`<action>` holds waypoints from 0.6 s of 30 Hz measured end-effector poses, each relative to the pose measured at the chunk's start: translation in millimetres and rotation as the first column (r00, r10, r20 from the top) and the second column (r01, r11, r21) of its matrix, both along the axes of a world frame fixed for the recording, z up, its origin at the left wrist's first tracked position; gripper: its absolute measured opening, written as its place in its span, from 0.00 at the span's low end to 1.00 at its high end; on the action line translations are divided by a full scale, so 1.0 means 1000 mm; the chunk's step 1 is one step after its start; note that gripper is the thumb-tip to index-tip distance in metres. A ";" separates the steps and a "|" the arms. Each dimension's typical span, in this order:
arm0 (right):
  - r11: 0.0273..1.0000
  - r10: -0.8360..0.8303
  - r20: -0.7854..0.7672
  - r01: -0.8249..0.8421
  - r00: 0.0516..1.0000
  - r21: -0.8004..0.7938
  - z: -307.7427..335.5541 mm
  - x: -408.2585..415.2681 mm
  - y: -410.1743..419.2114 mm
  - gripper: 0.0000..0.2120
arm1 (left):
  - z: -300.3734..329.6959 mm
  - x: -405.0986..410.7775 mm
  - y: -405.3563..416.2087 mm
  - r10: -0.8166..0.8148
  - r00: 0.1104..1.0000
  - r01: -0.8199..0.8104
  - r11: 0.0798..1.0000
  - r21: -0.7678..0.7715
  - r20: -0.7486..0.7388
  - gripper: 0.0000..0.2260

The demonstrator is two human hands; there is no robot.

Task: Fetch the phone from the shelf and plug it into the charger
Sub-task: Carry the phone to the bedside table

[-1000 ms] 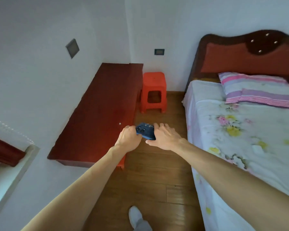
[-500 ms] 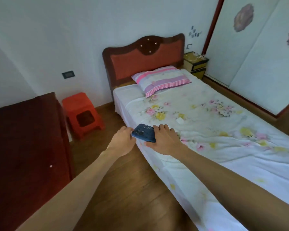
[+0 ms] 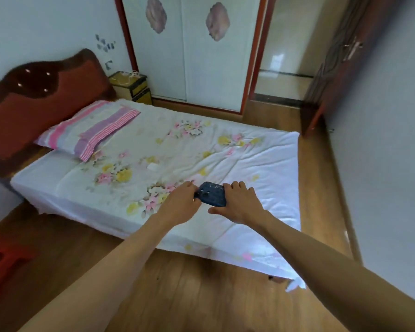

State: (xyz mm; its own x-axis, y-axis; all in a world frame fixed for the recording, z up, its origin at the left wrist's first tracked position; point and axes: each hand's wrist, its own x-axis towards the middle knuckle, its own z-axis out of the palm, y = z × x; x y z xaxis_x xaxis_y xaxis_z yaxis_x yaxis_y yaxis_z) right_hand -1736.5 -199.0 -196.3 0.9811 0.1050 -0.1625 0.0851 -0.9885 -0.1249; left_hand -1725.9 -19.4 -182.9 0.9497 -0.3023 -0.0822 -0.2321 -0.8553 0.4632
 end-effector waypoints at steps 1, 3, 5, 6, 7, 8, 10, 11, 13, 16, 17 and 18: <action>0.999 -0.047 0.000 0.046 0.999 0.007 0.001 -0.009 -0.017 0.41 | 0.001 -0.003 -0.018 -0.048 0.999 0.048 0.999 0.001 0.006 0.14; 0.991 -0.131 0.000 0.131 0.991 0.026 0.003 -0.028 -0.053 0.42 | 0.003 -0.010 -0.057 -0.140 0.990 0.140 0.990 -0.005 0.022 0.15; 0.978 -0.205 -0.001 0.205 0.979 0.043 0.003 -0.051 -0.092 0.42 | 0.003 -0.019 -0.097 -0.212 0.977 0.213 0.977 -0.014 0.028 0.16; 0.969 -0.242 -0.003 0.242 0.970 0.055 0.003 -0.063 -0.112 0.42 | 0.003 -0.025 -0.118 -0.245 0.969 0.245 0.969 -0.020 0.030 0.16; 0.959 -0.276 -0.007 0.276 0.961 0.069 0.002 -0.076 -0.132 0.42 | 0.002 -0.032 -0.139 -0.276 0.961 0.277 0.961 -0.023 0.033 0.16; 0.948 -0.307 -0.013 0.307 0.952 0.082 0.001 -0.091 -0.153 0.41 | 0.002 -0.040 -0.160 -0.307 0.951 0.308 0.951 -0.024 0.036 0.16; 0.929 -0.359 -0.019 0.359 0.933 0.093 -0.002 -0.120 -0.194 0.39 | 0.000 -0.059 -0.204 -0.363 0.930 0.365 0.930 -0.036 0.047 0.15; 0.921 -0.379 -0.016 0.379 0.925 0.086 -0.003 -0.136 -0.215 0.38 | -0.001 -0.069 -0.227 -0.386 0.921 0.389 0.920 -0.047 0.053 0.15; 0.907 -0.417 -0.007 0.417 0.909 0.062 -0.004 -0.168 -0.255 0.37 | -0.003 -0.092 -0.271 -0.422 0.905 0.425 0.902 -0.070 0.062 0.14; 0.884 -0.467 0.004 0.467 0.884 0.039 -0.006 -0.211 -0.313 0.35 | -0.006 -0.125 -0.333 -0.468 0.879 0.476 0.872 -0.112 0.090 0.13; 0.871 -0.490 0.004 0.489 0.872 0.038 -0.007 -0.224 -0.332 0.35 | -0.007 -0.136 -0.352 -0.485 0.870 0.493 0.861 -0.123 0.094 0.13; 0.858 -0.513 -0.001 0.513 0.858 0.035 -0.008 -0.236 -0.350 0.36 | -0.009 -0.145 -0.370 -0.501 0.860 0.509 0.851 -0.131 0.094 0.13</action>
State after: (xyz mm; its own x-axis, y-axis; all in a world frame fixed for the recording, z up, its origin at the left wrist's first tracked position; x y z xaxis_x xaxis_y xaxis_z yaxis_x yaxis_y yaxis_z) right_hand -1972.3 -548.9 -204.6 0.8987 -0.4082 -0.1601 -0.4317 -0.8878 -0.1595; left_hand -1870.8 -389.3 -191.5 0.6644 -0.7459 0.0474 -0.6419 -0.5369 0.5474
